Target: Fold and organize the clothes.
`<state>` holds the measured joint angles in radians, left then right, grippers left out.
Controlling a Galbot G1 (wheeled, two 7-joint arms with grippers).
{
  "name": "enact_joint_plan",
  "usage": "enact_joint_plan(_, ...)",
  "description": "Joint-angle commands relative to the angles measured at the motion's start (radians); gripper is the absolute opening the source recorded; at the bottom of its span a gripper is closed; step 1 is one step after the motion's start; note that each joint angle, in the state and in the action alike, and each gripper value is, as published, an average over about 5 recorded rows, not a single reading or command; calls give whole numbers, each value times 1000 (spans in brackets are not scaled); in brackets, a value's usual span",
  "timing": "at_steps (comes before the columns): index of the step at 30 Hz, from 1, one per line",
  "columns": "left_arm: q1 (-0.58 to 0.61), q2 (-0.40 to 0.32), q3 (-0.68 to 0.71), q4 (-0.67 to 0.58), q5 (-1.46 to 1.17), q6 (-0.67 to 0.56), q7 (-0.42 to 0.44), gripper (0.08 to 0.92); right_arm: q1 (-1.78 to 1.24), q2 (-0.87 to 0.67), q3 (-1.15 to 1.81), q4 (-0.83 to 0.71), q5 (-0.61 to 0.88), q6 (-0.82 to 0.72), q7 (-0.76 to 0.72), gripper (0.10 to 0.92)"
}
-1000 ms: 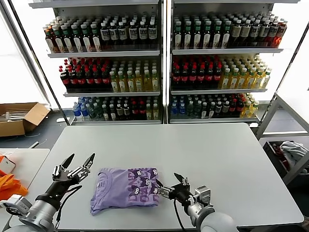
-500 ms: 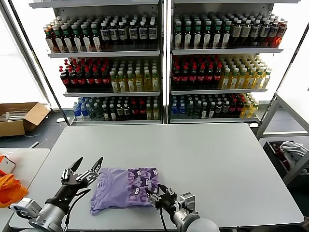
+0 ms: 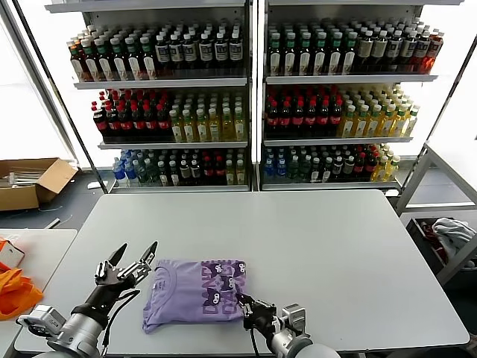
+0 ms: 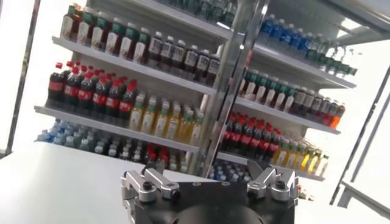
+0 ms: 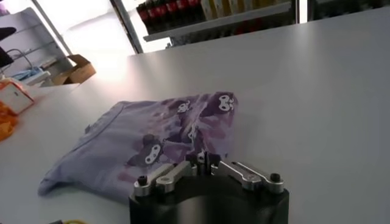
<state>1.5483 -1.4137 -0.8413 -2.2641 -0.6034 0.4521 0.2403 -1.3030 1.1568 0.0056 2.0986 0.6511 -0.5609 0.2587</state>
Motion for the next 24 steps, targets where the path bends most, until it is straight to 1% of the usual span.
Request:
enact_joint_plan(1, -7, 2, -28, 18, -40, 4, -18, 823, -91, -74, 121, 60, 8, 18, -44, 143)
enact_joint_plan(3, -7, 7, -37, 22, -47, 4, -19, 823, -105, -102, 156, 67, 16, 18, -52, 115)
enact_joint_plan(8, -3, 16, -44, 23, -57, 4, -20, 823, -139, -176, 230, 82, 31, 18, -70, 112)
enact_joint_plan(12, -3, 16, -33, 15, -57, 4, -20, 823, -181, -210, 301, 85, -6, 11, -111, 112)
enact_joint_plan(16, 7, 16, -12, 4, -53, 4, -20, 823, -239, -212, 377, 99, -49, 26, -149, 114)
enact_joint_plan(19, 18, 19, 0, -8, -51, 4, -20, 823, -280, -208, 435, 111, -66, 59, -175, 151)
enact_joint_plan(24, 23, 26, 7, -29, -52, 6, -20, 822, -278, -185, 430, 147, -102, 134, -191, 290)
